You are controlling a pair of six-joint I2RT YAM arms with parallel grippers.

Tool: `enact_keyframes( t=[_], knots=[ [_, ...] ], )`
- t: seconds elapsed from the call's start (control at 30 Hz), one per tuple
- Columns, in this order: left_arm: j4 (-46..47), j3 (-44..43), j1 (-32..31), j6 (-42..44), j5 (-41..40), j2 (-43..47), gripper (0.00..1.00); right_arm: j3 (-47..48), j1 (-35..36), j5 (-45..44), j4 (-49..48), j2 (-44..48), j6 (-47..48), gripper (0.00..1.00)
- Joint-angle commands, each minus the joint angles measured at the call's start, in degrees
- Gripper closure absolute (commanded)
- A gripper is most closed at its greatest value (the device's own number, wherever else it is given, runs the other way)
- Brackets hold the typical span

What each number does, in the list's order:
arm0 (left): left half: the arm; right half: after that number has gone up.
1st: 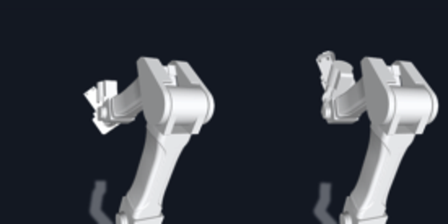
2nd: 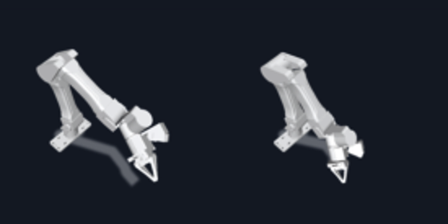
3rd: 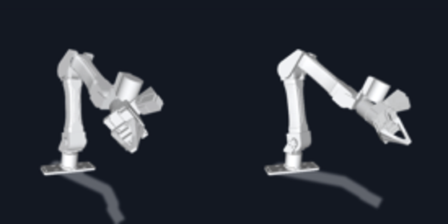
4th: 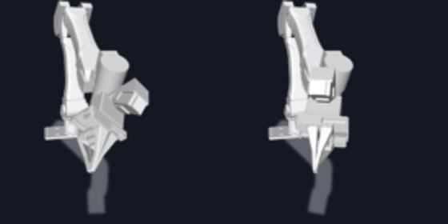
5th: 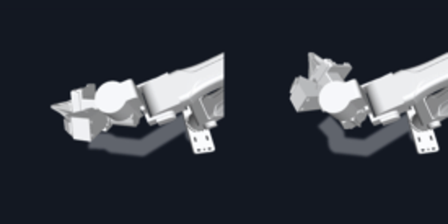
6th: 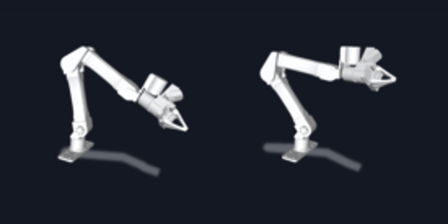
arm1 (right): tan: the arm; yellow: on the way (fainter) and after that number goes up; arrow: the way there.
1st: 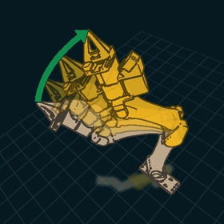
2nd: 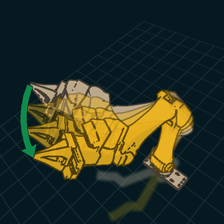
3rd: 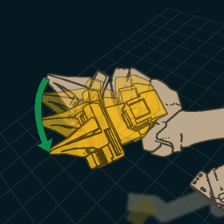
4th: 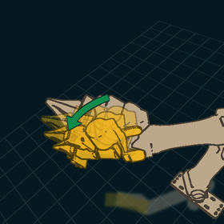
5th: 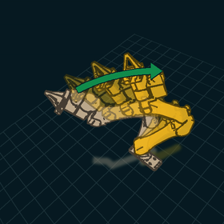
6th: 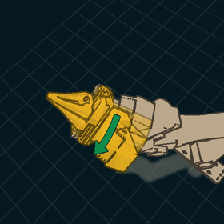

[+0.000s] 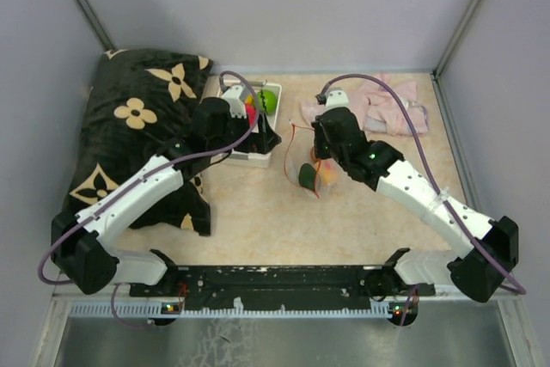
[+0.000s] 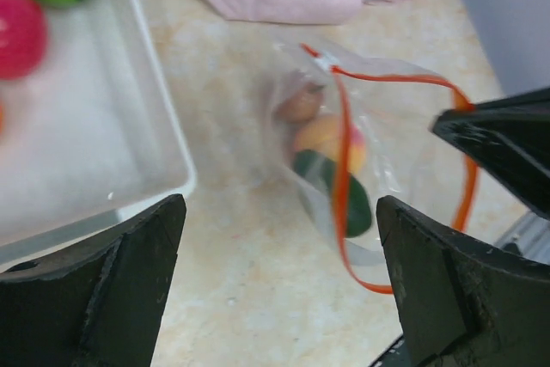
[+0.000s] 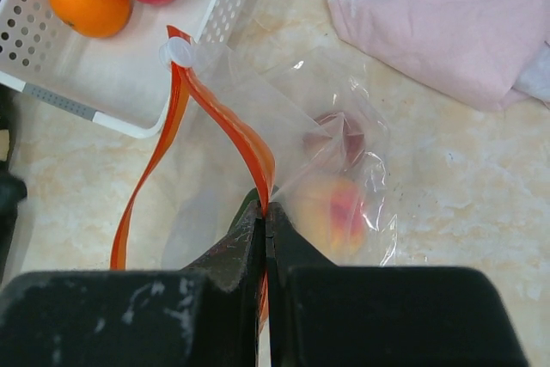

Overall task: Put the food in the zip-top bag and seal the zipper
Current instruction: Pick up the fake fruit from the bin.

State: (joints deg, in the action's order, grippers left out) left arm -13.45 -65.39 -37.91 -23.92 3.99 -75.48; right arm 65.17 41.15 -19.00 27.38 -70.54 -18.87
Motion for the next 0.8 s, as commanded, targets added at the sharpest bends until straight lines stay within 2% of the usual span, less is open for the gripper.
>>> enact_keyframes(
  t=[0.0,0.1,0.2,0.3,0.77],
  knots=[
    [-8.75,-2.77,4.69,5.90,-3.92,-3.26,0.02,0.23,0.43,-1.73,-2.98,2.40,2.03,1.00],
    [-13.03,-7.07,9.37,8.60,-3.80,-7.01,0.01,0.35,0.43,-1.87,-2.82,2.69,3.14,1.00],
    [-17.32,-12.18,11.75,10.64,-7.42,-11.27,0.00,0.74,0.47,-1.86,-2.59,2.52,3.86,1.00],
    [-19.02,-15.73,13.08,13.03,-10.53,-15.28,0.00,1.06,0.42,-1.79,-2.54,2.38,4.19,1.00],
    [-22.98,-29.39,17.96,18.52,-12.01,-33.74,0.01,0.55,0.43,-1.23,-2.44,1.54,5.10,1.00]
  ],
)
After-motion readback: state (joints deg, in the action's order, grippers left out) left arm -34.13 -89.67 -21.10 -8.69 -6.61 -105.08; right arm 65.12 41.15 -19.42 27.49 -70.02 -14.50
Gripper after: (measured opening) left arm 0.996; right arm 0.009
